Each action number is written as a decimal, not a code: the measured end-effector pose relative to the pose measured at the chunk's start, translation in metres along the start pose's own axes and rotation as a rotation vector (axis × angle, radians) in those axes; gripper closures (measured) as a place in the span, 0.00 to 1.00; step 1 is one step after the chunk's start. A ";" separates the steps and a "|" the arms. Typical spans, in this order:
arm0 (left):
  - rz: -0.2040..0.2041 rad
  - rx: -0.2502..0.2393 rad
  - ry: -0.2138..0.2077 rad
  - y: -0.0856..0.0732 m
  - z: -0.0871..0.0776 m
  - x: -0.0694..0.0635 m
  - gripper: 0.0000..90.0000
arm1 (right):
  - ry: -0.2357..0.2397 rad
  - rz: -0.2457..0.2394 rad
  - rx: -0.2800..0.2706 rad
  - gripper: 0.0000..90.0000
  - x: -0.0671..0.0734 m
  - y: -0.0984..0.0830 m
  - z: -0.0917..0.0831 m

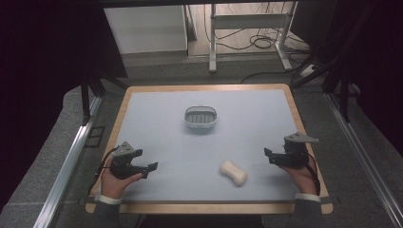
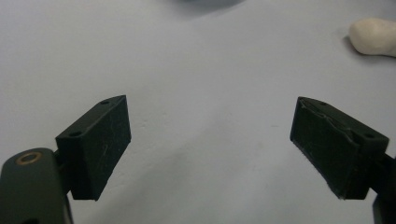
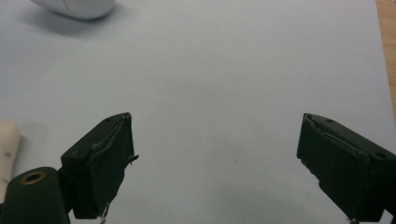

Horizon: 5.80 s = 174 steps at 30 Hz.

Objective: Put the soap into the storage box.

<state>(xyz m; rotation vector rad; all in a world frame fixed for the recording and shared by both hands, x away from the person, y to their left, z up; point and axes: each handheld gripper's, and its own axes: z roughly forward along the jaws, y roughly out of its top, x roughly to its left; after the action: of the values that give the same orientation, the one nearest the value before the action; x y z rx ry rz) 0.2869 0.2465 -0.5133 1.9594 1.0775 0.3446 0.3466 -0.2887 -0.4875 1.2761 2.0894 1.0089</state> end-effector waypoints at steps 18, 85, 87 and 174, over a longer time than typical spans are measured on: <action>0.046 0.004 -0.027 -0.004 -0.006 -0.008 0.14 | 0.107 -0.086 0.028 0.16 0.026 0.017 0.008; 0.050 0.013 -0.018 -0.007 -0.005 0.001 0.14 | 0.264 -0.341 0.426 0.26 0.135 0.039 0.019; 0.050 0.014 -0.015 -0.007 -0.006 0.002 0.14 | 0.258 -0.342 0.457 0.27 0.138 0.038 0.022; 0.064 0.028 -0.012 -0.008 -0.006 0.001 0.14 | 0.301 -0.331 0.481 0.55 0.117 0.126 0.056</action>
<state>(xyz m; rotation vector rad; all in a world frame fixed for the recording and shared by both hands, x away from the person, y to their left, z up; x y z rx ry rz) 0.2799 0.2528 -0.5163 2.0216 1.0191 0.3533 0.4026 -0.1280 -0.4248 0.9670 2.7821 0.5978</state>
